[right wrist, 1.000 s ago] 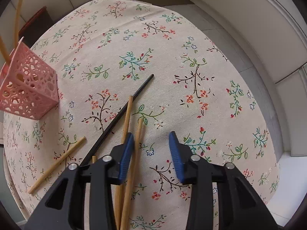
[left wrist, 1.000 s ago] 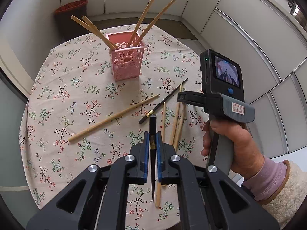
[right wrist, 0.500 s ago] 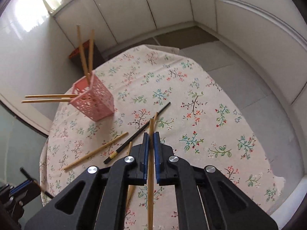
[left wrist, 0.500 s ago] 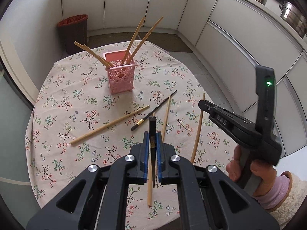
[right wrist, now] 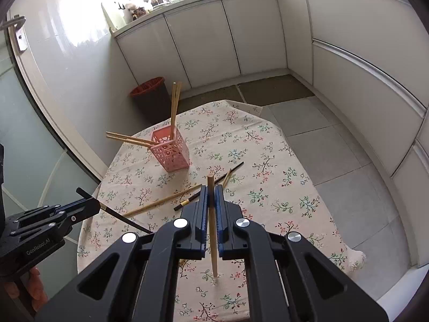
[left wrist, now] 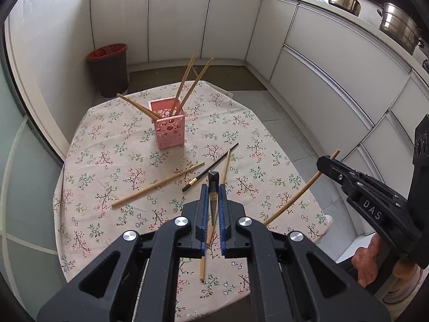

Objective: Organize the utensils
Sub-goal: 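Carry both held chopsticks upright over the pink basket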

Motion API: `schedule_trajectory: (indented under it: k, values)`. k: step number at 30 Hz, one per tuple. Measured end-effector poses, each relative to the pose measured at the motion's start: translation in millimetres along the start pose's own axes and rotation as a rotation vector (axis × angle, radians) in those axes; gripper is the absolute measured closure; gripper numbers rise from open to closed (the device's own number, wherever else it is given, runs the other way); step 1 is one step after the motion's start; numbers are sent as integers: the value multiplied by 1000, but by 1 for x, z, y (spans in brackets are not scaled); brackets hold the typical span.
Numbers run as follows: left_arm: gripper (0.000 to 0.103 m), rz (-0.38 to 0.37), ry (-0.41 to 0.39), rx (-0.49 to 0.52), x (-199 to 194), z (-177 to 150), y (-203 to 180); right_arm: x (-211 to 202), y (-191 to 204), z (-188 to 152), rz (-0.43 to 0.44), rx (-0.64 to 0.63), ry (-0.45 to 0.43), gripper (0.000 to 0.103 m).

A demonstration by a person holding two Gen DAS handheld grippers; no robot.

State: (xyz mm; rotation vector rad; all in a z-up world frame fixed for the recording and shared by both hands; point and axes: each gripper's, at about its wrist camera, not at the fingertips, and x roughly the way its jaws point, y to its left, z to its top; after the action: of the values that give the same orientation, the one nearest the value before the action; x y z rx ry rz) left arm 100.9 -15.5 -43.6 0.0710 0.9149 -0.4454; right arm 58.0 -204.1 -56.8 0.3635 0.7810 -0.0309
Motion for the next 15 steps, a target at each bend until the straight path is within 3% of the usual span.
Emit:
schedule_trajectory:
  k: [8,15]
  values:
    - [97,7,-62,4,-30,27,-2,-37,18,52,51,-5,-65,98]
    - [97,5,-126,-5,-48,75,4,-54,37,100,68,-22,-128,98]
